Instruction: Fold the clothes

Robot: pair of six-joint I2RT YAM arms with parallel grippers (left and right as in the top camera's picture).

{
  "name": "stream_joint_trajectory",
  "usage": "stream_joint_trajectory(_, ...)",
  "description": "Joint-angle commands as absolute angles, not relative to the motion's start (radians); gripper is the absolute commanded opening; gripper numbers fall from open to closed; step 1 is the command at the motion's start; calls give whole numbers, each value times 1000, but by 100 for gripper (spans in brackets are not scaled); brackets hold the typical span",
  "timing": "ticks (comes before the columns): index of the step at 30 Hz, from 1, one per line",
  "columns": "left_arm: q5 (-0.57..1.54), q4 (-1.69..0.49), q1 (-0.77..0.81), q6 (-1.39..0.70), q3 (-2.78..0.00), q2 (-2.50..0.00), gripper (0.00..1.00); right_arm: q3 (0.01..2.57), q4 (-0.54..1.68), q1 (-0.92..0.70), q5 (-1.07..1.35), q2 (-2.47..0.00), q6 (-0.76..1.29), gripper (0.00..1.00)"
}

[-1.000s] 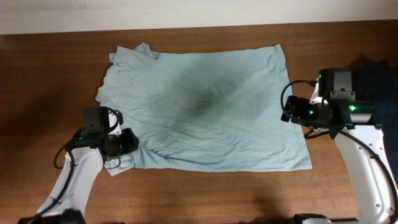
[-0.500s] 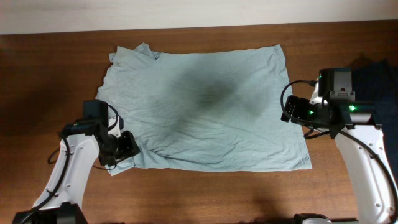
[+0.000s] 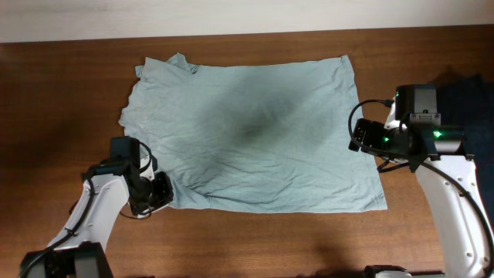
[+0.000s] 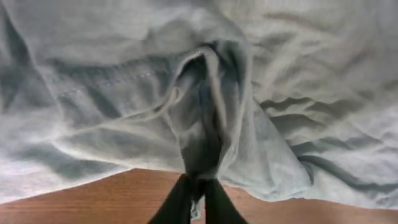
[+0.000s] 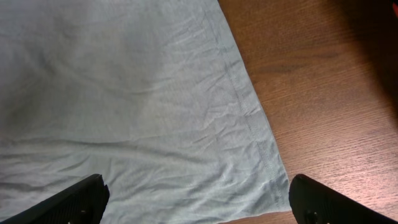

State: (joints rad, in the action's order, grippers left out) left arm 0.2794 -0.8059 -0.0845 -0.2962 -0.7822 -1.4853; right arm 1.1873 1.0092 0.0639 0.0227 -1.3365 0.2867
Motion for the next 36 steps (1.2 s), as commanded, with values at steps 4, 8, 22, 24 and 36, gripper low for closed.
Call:
stream_joint_trajectory(4,422,-764,-59,-326,-812,-1493,1,1195,1006,67,14,-1338,284,97)
stream_joint_trajectory(8,430,-756,-38,-348,-861,-1493,1,1195,1006,67,14,-1338,284,98)
stream_joint_trajectory(22,422,-612,-21,-399,-873,-1530,38,1195,1006,67,15,-1338,284,98)
stream_joint_trajectory(24,413,-605,-15,-388,-873,-1533,45,1195,1006,67,15,-1338,284,97)
stream_joint_trajectory(36,301,-878,-27,-347,-936,-1533,39,1195,1007,67,14,-1338,284,97)
